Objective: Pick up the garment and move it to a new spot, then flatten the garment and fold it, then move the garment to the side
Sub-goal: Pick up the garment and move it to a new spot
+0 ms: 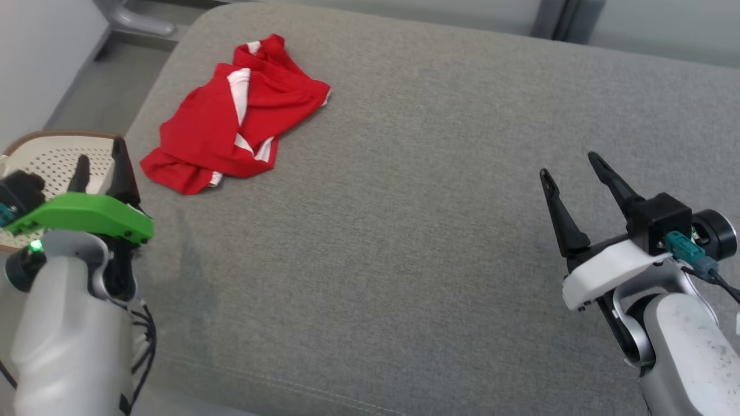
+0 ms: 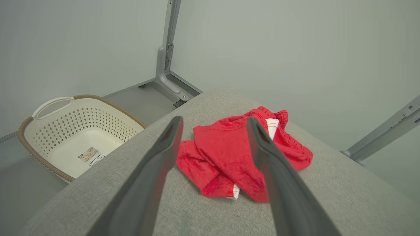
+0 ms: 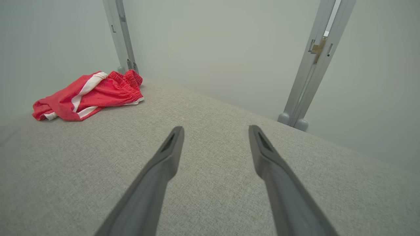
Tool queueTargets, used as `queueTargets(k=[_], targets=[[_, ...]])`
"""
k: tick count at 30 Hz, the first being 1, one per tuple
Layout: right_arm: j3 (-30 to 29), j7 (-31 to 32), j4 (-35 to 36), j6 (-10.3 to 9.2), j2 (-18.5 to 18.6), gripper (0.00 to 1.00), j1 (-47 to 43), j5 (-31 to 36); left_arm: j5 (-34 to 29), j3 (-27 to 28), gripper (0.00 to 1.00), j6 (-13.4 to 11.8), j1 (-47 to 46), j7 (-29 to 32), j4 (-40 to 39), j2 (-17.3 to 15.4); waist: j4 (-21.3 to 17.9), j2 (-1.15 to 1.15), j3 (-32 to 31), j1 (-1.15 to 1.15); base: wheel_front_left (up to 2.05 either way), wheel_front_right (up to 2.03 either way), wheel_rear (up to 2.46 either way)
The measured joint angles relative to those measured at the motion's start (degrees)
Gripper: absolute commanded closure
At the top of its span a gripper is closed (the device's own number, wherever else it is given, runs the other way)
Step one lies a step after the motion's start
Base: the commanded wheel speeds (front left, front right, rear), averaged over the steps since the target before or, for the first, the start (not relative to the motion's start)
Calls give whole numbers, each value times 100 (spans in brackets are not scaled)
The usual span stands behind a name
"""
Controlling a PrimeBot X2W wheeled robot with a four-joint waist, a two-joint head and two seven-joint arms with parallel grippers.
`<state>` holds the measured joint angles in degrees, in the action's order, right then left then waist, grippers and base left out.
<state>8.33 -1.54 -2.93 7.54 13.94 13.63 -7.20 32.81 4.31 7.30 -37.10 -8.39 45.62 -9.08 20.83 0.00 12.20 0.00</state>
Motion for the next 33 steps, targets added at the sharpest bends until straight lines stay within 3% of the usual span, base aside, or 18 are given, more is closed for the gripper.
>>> queueTargets(k=[7,12,21,22,24,33], targets=[[178,134,400,0,74,0,302,40,282,253,0,-121,-991,472,862,-414,-515,0,665,0,0,0,0],[165,179,519,0,118,0,324,80,333,289,0,-205,-1451,653,1290,-541,-889,0,1102,1,0,0,0],[114,162,591,0,156,0,287,80,394,280,0,-735,-1722,1417,2089,-672,-1521,0,1516,1,0,0,0],[107,144,576,0,159,0,277,79,405,280,26,-756,-1756,1553,2148,-728,-1580,0,1530,1,0,0,0],[70,108,545,0,143,0,252,79,404,265,100,-754,-1768,1591,2165,-829,-1671,0,1527,1,0,0,0],[78,-188,119,0,-188,0,68,-20,212,58,100,-497,-1764,1299,1795,-1233,-1815,0,1010,1,0,0,0]])
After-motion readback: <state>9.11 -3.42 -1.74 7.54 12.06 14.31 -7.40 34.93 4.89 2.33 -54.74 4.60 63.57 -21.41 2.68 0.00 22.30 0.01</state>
